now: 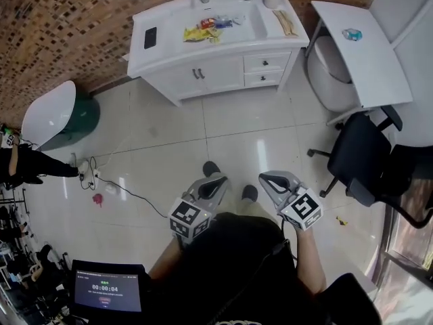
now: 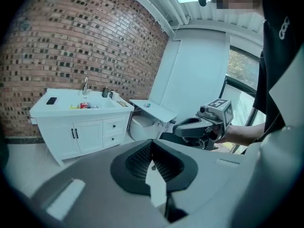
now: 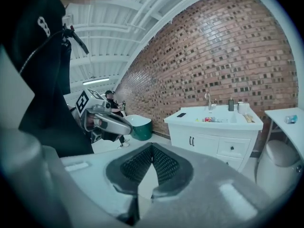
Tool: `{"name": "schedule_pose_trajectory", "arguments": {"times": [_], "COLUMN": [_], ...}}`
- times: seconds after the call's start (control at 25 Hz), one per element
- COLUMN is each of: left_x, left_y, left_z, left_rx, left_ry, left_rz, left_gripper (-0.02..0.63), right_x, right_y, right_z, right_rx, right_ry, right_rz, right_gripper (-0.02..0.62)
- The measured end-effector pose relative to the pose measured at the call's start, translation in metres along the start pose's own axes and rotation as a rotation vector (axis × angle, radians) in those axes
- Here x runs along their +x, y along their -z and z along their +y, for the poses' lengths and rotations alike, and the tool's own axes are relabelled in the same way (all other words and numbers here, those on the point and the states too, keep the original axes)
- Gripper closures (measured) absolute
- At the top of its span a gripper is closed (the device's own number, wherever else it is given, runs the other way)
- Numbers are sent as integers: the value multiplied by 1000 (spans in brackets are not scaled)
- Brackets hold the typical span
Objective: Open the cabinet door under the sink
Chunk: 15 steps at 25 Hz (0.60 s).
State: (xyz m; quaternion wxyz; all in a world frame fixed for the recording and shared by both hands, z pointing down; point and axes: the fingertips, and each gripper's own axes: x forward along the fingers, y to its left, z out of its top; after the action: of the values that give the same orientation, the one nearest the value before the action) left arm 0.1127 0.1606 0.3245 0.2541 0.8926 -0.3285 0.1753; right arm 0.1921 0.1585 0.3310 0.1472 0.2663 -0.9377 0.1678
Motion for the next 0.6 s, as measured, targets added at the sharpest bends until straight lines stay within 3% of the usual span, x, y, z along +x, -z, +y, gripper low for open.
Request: {"name": "schedule_pose_trajectory", "arguments": {"times": [0.36,0.6], "left_x": [-9,-12], "left_y": [-19,-36], "left_z": [100,187], "left_rx": [-73,-135], "left_ry": [-7,27], "left_rz": [-19,-90], "left_gripper": [589,589], "right_x": [100,183], "right_y": [-44,-74], "right_z": [-6,-19], "right_rx": [-45,-59], "right_ry": [-23,3], "right_rz": [63,67], "right_gripper": [603,603]}}
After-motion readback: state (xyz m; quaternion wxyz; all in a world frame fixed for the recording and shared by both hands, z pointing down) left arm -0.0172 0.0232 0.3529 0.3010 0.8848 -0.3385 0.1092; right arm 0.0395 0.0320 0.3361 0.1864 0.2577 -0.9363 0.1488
